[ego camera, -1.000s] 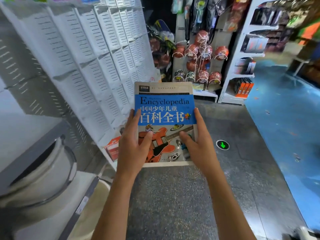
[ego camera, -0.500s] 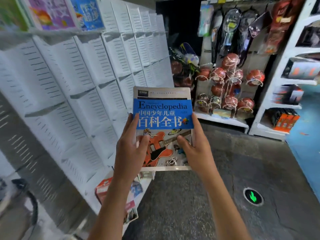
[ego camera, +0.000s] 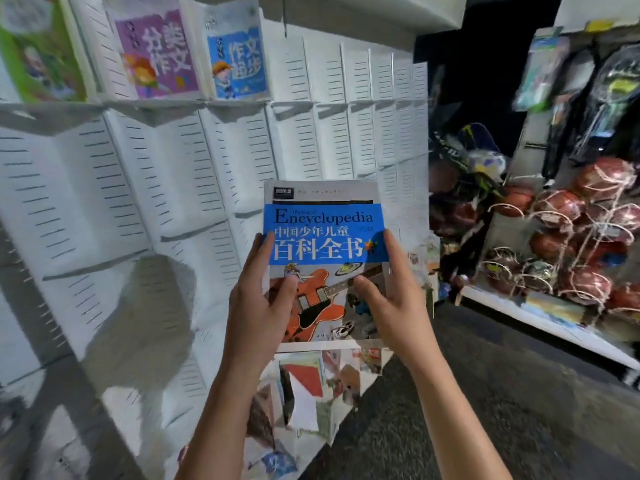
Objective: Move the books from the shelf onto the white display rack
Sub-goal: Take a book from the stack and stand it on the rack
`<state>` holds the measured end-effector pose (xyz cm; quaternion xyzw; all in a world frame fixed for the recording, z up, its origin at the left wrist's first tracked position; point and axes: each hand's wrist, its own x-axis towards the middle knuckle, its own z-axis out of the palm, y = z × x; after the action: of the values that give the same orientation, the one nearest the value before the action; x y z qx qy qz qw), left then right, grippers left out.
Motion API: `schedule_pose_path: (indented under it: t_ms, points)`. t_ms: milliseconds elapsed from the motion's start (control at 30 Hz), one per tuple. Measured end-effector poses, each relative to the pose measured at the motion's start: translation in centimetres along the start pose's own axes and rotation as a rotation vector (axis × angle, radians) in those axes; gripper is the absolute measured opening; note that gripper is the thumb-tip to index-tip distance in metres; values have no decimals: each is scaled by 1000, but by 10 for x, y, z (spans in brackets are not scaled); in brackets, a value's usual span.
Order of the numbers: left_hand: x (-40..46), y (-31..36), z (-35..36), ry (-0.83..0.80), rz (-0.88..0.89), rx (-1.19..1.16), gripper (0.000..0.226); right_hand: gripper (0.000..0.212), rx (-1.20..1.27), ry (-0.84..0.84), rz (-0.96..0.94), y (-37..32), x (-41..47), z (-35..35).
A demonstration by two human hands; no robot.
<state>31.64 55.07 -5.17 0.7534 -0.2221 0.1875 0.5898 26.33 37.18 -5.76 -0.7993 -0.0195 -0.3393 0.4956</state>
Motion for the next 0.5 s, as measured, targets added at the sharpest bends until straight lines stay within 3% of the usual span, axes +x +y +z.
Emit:
schedule_pose_path:
  t_ms: [500]
  points:
    - [263, -63, 129, 122, 81, -36, 58, 76, 107, -35, -103, 118, 293, -2]
